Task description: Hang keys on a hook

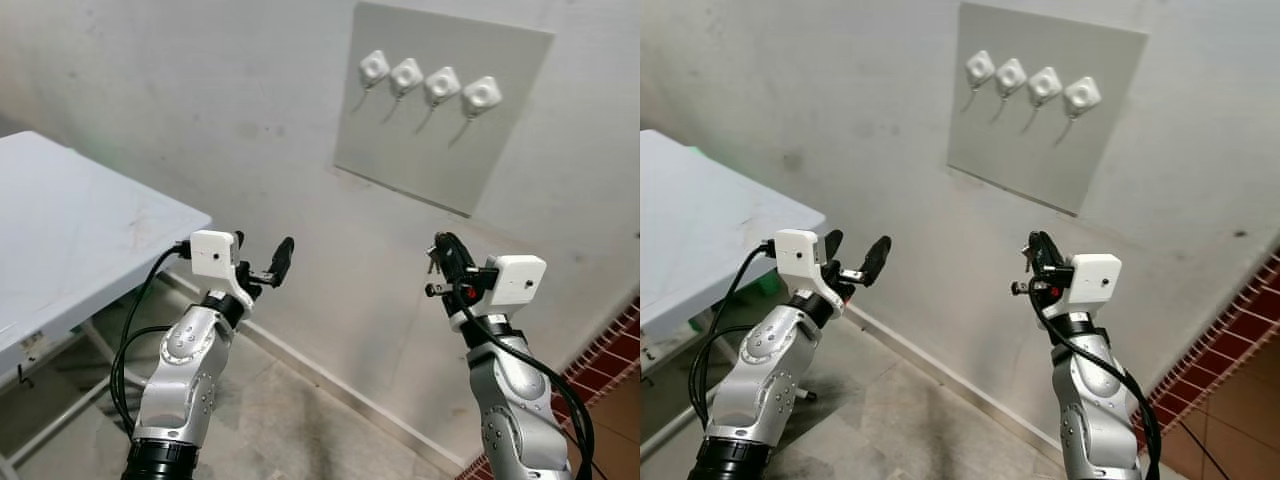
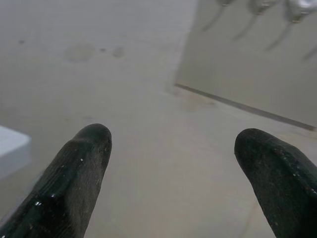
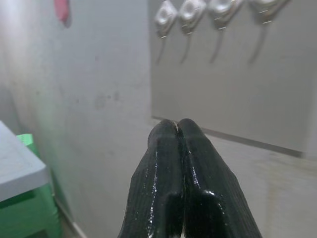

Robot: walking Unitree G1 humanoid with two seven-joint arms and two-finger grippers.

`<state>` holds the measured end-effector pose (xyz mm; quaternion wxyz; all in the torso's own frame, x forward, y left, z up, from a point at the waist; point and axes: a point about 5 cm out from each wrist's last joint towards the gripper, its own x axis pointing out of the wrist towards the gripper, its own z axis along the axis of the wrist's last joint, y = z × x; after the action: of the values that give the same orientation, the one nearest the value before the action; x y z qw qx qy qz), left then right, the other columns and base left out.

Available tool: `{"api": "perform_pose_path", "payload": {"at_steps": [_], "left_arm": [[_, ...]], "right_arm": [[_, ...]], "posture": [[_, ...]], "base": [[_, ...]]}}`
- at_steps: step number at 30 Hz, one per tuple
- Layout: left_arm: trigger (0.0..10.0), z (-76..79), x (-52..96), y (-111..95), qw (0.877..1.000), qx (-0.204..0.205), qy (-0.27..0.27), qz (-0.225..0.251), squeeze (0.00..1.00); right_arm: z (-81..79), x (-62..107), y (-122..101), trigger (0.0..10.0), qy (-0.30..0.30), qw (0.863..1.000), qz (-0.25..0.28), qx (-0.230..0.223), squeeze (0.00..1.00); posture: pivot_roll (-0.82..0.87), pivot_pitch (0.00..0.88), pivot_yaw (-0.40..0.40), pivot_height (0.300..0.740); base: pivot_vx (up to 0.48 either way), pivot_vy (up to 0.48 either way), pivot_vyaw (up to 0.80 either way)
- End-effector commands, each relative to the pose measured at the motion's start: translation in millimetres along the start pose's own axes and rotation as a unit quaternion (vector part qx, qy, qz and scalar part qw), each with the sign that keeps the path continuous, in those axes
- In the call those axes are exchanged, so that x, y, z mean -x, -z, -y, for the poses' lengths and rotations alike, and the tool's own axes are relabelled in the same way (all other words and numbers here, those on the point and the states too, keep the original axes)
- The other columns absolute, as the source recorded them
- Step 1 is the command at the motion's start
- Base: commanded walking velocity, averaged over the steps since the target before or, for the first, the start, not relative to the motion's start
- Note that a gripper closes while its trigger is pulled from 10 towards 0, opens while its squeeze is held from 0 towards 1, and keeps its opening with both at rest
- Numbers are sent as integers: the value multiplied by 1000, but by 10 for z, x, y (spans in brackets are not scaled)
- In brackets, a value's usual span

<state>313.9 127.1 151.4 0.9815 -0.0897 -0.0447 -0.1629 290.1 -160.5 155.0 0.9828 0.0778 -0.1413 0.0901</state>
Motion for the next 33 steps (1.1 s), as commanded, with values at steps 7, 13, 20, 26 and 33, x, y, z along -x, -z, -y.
{"api": "perform_pose_path", "payload": {"at_steps": [7,13,20,26,33], "left_arm": [[10000,-3,9,-49,1000,1,0,6,0],[10000,-3,14,-53,1000,5,-3,7,0],[10000,-3,16,-48,1000,6,-3,6,0],[10000,9,13,-45,1000,7,0,4,0],[10000,31,20,-36,1000,14,0,4,0]], "right_arm": [[-4,-10,-73,10000,-7,1000,16,4,0],[-9,-11,-74,10000,-9,1000,15,3,0],[-9,-7,-68,10000,-9,1000,13,3,0],[-7,-6,-37,10000,-8,1000,2,-1,0],[-3,-11,-22,10000,-6,1000,-6,-5,0]], "posture": [[16,0,-72,740],[18,0,-73,740],[16,0,-73,740],[17,0,-73,740],[20,0,-71,740]], "base": [[364,0,0],[372,0,0],[421,0,0],[428,0,0],[42,0,-509]]}}
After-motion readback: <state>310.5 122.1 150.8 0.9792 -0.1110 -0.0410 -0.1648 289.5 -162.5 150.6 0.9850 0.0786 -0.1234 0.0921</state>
